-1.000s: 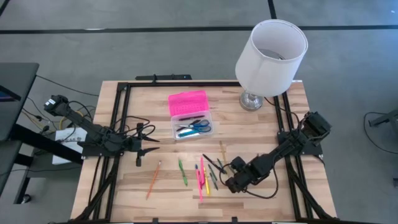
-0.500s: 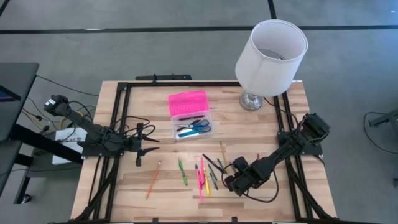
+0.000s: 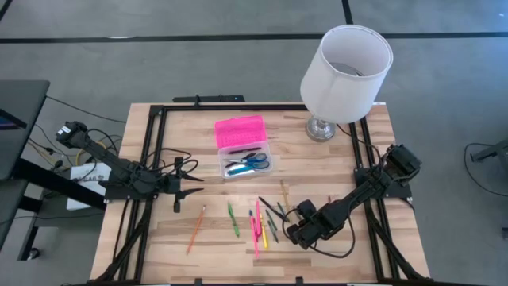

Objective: Pick & place school supplies into a supply box
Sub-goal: Put the gray pen into the pink supply box, then put the orange pencil into the pink supply box

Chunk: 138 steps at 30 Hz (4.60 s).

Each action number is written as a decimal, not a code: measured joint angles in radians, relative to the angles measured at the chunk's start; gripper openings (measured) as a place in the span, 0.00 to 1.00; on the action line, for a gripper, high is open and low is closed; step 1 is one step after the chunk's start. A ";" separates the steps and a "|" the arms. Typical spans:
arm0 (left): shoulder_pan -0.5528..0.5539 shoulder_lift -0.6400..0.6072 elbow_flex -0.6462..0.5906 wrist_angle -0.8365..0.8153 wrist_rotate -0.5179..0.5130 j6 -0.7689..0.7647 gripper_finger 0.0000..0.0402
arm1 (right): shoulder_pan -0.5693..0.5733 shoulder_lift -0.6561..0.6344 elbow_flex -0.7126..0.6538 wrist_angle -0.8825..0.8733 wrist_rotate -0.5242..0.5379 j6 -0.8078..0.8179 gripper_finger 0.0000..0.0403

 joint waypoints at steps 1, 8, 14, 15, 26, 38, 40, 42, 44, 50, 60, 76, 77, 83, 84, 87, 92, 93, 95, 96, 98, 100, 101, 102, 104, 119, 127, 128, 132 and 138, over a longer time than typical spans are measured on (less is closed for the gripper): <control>0.000 0.000 0.000 0.000 0.000 0.000 0.30 | 0.000 0.000 0.000 0.001 -0.008 -0.001 0.07; 0.000 0.000 0.000 0.000 0.000 0.000 0.30 | -0.002 0.000 0.000 0.005 -0.034 -0.019 0.05; 0.000 0.000 0.000 0.000 0.000 0.001 0.30 | -0.002 0.006 0.001 0.000 -0.035 -0.028 0.02; 0.000 0.000 0.000 0.000 0.000 0.001 0.30 | -0.002 0.006 0.002 -0.002 -0.035 -0.030 0.01; 0.000 0.000 0.000 0.000 0.000 0.002 0.30 | 0.000 0.007 0.002 -0.008 0.004 -0.054 0.01; 0.000 0.000 0.000 0.000 0.000 0.005 0.30 | -0.001 0.019 0.065 -0.142 0.164 -0.135 0.00; 0.000 0.000 0.000 0.000 0.000 0.005 0.30 | -0.005 0.015 0.093 -0.165 0.196 -0.133 0.00; 0.000 0.000 0.000 0.000 0.000 0.007 0.30 | -0.003 0.014 0.107 -0.199 0.198 -0.134 0.00; 0.000 0.000 0.000 0.000 0.000 0.007 0.30 | -0.001 0.016 0.121 -0.231 0.201 -0.135 0.00; 0.000 0.000 0.000 0.000 -0.010 0.007 0.30 | -0.004 0.013 0.166 -0.313 0.248 -0.135 0.00; 0.000 0.000 0.000 0.000 -0.027 0.016 0.30 | -0.081 0.012 0.231 -0.306 0.406 -0.440 0.00; 0.000 0.000 0.000 0.000 -0.027 0.025 0.30 | -0.382 0.010 0.245 0.107 0.455 -1.287 0.00; 0.000 0.000 0.000 0.000 -0.027 0.025 0.30 | -0.400 0.010 0.245 0.131 0.455 -1.326 0.00; 0.000 0.000 0.000 0.000 -0.027 0.025 0.30 | -0.507 0.009 0.245 0.275 0.451 -1.459 0.00; 0.000 0.000 0.000 0.000 -0.027 0.025 0.30 | -0.523 0.009 0.246 0.300 0.446 -1.472 0.00; 0.000 0.000 0.000 0.000 -0.027 0.025 0.30 | -0.565 0.009 0.246 0.350 0.391 -1.529 0.00; 0.000 0.000 0.000 -0.021 -0.027 0.025 0.30 | -0.596 0.026 0.247 0.366 0.347 -1.587 0.00; 0.000 0.000 0.000 -0.027 -0.027 0.025 0.30 | -0.599 0.028 0.245 0.359 0.344 -1.598 0.00; 0.000 0.000 0.000 -0.039 -0.027 0.025 0.30 | -0.605 0.043 0.247 0.381 0.337 -1.621 0.00; 0.000 0.000 0.000 -0.040 -0.027 0.025 0.30 | -0.608 0.056 0.251 0.403 0.328 -1.629 0.00; 0.000 0.000 0.000 -0.037 -0.027 0.024 0.30 | -0.615 0.063 0.241 0.370 0.320 -1.634 0.00; 0.000 0.000 0.000 -0.038 -0.027 0.025 0.30 | -0.618 0.070 0.247 0.398 0.324 -1.634 0.00; 0.000 0.000 0.000 -0.037 -0.026 0.025 0.30 | -0.619 0.078 0.251 0.419 0.330 -1.634 0.00; 0.000 0.000 0.000 -0.036 -0.027 0.025 0.30 | -0.621 0.084 0.250 0.418 0.331 -1.635 0.00; 0.001 0.000 0.000 -0.037 -0.028 0.025 0.30 | -0.626 0.095 0.242 0.397 0.324 -1.642 0.00; 0.001 0.000 0.000 -0.039 -0.032 0.025 0.30 | -0.651 0.143 0.246 0.439 0.365 -1.589 0.13; 0.001 0.000 0.000 -0.039 -0.031 0.019 0.30 | -0.637 0.135 0.246 0.432 0.385 -1.589 0.19; 0.001 0.001 0.000 -0.039 -0.025 0.007 0.30 | -0.626 0.126 0.245 0.431 0.409 -1.589 0.19; 0.001 0.002 0.000 -0.040 -0.006 -0.073 0.30 | -0.566 0.066 0.246 0.387 0.511 -1.589 0.19; 0.001 0.002 0.000 -0.044 0.143 -0.151 0.30 | -0.445 -0.024 0.241 0.196 0.573 -1.518 0.18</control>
